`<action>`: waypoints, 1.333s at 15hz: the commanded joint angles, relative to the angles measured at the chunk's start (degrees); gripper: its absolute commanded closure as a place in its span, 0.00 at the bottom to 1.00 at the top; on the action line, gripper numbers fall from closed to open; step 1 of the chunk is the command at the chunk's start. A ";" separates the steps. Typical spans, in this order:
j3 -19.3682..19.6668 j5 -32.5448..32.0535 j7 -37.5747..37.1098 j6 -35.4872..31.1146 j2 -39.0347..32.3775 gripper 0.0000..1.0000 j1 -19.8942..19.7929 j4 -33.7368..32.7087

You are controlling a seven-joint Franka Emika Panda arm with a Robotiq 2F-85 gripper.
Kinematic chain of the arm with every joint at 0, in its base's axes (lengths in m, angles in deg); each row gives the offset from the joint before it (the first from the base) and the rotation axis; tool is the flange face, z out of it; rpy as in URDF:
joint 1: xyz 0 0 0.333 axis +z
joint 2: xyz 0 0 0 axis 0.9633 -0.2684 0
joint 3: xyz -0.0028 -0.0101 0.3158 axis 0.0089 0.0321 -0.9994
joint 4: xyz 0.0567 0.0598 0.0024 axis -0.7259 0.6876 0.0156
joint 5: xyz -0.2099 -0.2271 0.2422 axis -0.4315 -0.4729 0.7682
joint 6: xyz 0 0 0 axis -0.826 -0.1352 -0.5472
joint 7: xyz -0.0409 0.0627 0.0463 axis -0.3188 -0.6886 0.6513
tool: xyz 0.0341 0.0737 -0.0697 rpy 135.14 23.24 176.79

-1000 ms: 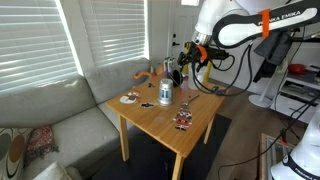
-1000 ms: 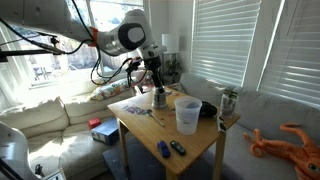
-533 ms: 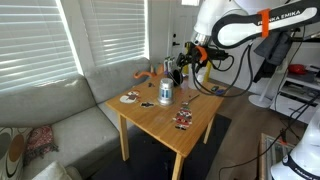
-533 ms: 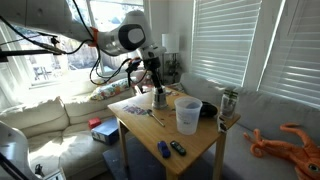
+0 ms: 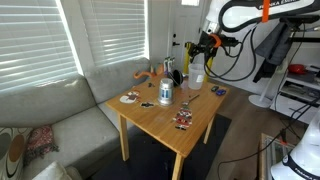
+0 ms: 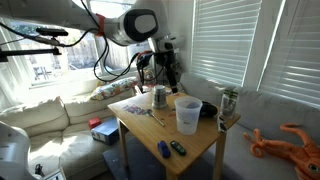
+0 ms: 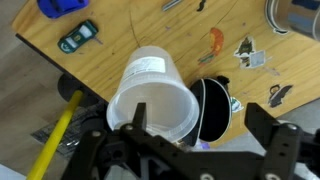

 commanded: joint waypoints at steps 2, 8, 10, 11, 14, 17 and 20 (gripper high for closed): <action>3.13 2.09 8.80 3.78 0.17 0.00 -3.60 -1.95; 5.14 2.30 8.59 2.21 -1.58 0.00 -6.58 -1.11; 5.41 3.58 8.19 1.36 -2.68 0.00 -6.60 -0.90; 5.52 4.49 8.14 1.19 -3.38 0.00 -6.50 -1.00; 5.59 6.75 8.00 0.31 -5.25 0.03 -6.33 -1.01; 5.67 9.00 8.17 -0.33 -7.22 0.20 -6.20 -1.25; 5.64 10.43 8.15 -0.39 -8.61 0.45 -6.08 -1.48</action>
